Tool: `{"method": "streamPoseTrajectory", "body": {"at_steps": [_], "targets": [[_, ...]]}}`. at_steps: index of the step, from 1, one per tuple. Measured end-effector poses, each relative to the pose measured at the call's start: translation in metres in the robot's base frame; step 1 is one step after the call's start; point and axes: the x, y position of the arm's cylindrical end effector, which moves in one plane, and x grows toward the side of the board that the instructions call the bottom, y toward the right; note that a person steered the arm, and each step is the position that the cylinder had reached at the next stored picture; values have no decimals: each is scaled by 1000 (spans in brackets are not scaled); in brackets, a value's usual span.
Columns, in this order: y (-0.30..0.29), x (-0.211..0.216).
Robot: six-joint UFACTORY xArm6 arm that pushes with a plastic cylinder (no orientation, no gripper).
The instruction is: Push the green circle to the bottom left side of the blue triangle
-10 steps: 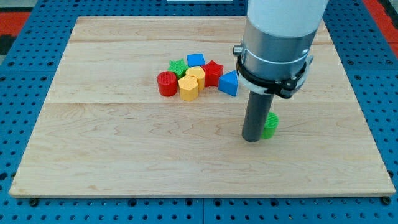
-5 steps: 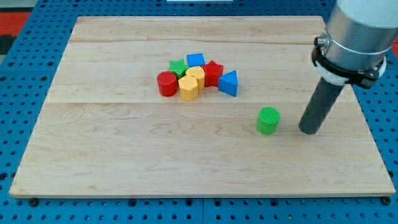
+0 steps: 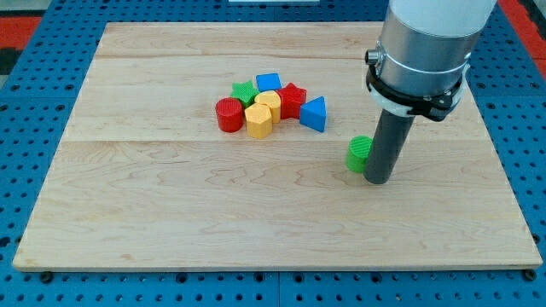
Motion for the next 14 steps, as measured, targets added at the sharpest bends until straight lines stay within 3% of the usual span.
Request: {"method": "streamPoseTrajectory", "body": {"at_steps": [3, 5, 7, 8, 11, 14], "targets": [[28, -26], [-54, -32], [-58, 9], [-96, 13], [-94, -33], [-74, -28]]}}
